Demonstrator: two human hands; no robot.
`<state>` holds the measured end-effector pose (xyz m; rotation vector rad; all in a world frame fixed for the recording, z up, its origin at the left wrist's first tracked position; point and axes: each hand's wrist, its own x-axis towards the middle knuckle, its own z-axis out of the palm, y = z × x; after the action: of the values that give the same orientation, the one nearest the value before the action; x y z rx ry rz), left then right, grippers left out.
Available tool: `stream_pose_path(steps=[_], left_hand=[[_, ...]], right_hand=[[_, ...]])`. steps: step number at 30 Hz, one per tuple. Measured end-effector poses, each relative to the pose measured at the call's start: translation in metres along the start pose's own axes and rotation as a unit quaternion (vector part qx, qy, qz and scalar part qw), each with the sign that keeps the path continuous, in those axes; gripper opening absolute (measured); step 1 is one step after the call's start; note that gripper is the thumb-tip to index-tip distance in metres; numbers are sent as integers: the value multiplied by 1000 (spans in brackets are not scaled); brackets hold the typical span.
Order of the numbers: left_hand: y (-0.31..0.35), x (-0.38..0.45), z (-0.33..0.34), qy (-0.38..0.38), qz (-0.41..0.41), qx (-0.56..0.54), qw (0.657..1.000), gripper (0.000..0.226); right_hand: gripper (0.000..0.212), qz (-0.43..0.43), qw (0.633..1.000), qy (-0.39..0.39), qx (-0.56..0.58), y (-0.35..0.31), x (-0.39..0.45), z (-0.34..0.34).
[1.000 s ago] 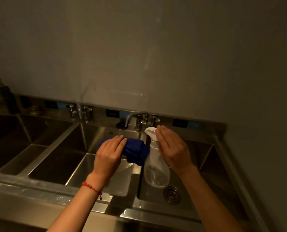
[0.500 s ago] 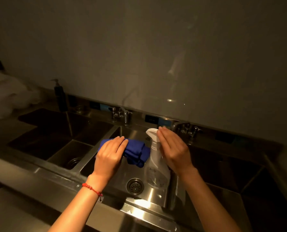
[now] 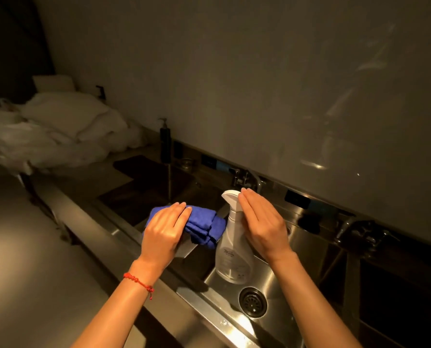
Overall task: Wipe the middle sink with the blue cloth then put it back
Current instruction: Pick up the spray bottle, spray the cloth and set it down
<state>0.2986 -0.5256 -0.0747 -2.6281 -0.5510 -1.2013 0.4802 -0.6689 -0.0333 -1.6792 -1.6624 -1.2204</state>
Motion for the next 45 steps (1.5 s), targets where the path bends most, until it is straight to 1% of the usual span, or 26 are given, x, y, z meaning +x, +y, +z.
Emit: stream_pose_path(steps=[2,6,11,17,23,28,30,31,33,34,36,40,41,44,45], left_hand=[[-16,-2,1,-5,-22,14,1000,62],[-46,-4,4,-2,-51,47,998,60],[-78,-1,4,9,-83,90,992,57],[-111,1,2,13,-113,140,984,56],[-154,-3,-3,27,-143,172,974,53],[-203,-9,-8,31,-159,191,968,53],[-228,-12,-10,37,-160,196,967,52],[-240,-15,-10,41,-155,197,967,48],[-268,-18,-13,46,-139,202,968,31],[-279,-18,-14,47,-135,203,969,29],[-309,-19,-18,50,-129,201,970,31],[-364,-18,-24,63,-132,192,970,44],[-377,-17,-25,65,-130,193,970,44],[-410,-17,-24,69,-106,196,972,30],[-420,-17,-24,70,-102,197,973,30]], right_hand=[[32,-9,1000,4,20,-4,12,19],[36,-24,998,8,55,-11,34,55],[36,-49,994,33,92,-18,62,102],[37,-81,986,44,141,-29,92,151],[34,-101,978,55,173,-56,128,192],[34,-114,975,59,180,-87,158,225],[35,-113,976,52,182,-103,170,239],[36,-111,975,48,185,-111,175,246],[37,-106,975,40,192,-129,188,261],[38,-103,975,36,193,-137,194,267],[39,-96,976,34,195,-155,208,282],[42,-75,978,34,192,-188,236,311],[43,-70,978,33,191,-195,243,318],[43,-55,981,38,182,-213,258,337],[42,-49,982,40,180,-219,263,343]])
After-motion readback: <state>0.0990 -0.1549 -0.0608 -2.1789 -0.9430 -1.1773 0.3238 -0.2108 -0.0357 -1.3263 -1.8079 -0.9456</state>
